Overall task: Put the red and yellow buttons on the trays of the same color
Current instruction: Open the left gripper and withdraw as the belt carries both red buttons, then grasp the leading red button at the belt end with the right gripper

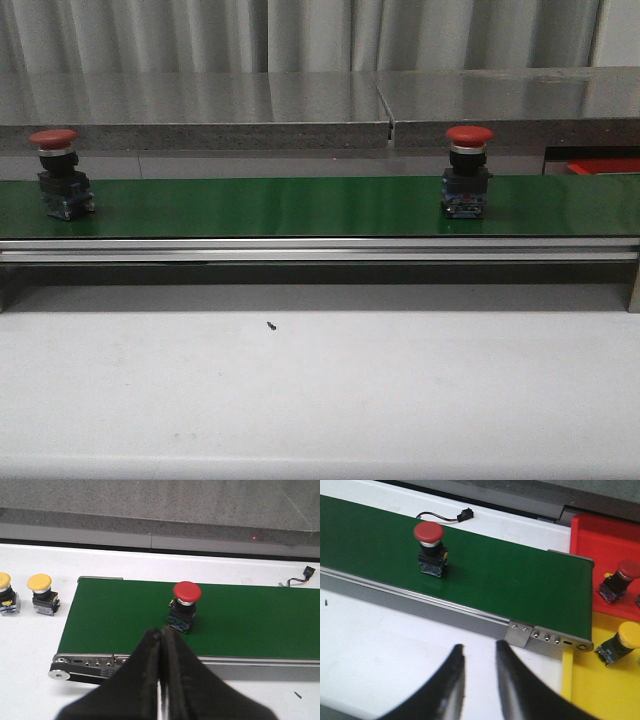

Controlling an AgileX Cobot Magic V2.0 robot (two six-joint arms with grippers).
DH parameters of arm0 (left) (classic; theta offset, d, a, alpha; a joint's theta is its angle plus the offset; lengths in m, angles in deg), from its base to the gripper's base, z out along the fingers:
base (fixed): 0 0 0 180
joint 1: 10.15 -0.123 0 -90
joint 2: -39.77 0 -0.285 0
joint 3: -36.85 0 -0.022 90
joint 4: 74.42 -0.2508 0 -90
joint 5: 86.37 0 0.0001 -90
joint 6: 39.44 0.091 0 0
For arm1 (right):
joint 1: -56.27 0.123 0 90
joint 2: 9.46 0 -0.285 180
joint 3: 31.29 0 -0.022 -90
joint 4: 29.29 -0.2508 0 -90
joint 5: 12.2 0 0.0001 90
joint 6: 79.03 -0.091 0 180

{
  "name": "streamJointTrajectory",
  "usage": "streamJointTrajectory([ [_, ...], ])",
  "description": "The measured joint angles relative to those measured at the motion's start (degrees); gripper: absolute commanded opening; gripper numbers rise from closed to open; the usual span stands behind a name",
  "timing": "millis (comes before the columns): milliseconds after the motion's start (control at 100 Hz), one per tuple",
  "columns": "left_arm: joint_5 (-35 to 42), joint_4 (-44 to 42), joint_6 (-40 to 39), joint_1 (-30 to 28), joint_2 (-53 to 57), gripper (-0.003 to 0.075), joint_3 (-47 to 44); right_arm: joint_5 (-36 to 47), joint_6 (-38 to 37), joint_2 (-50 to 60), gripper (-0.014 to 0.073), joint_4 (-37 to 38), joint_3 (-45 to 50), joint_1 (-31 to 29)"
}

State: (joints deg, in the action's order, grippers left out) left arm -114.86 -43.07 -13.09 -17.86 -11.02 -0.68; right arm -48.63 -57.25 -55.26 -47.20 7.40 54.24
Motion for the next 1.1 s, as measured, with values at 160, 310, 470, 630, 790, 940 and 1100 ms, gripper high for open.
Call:
streamJointTrajectory([
  [160, 0.0, 0.04, 0.0, 0.0, 0.0, -0.0019, 0.0, 0.93, 0.0, 0.0, 0.0635, -2.15, 0.0, 0.0],
  [310, 0.0, 0.26, 0.0, 0.0, 0.0, -0.0019, 0.0, 1.18, 0.0, -3.8, 0.0636, -2.64, -1.93, 0.0],
  [470, 0.0, 0.38, 0.0, 0.0, 0.0, -0.0019, 0.0, 0.83, 0.0, -13.88, 0.0636, -2.73, -6.86, 0.0],
  [630, 0.1, 0.38, 0.0, 0.0, 0.0, -0.0019, 0.0, 0.59, 0.0, -27.08, 0.0636, -2.73, -12.73, 0.0],
  [790, 0.1, 0.38, 0.0, 0.0, 0.0, -0.0019, 0.0, 0.59, 0.0, -38.84, 0.0636, -2.73, -19.4, 0.0],
  [940, 0.1, 0.38, 0.0, 0.0, 0.0, -0.0019, 0.0, -0.27, 0.53, -47.48, 0.0636, -2.73, -25.12, 0.0],
  [1100, 0.1, 0.38, 0.0, 0.0, 0.0, -0.0019, 0.0, -0.55, 0.66, -53.96, 0.0633, -2.73, -30.16, 0.0],
])
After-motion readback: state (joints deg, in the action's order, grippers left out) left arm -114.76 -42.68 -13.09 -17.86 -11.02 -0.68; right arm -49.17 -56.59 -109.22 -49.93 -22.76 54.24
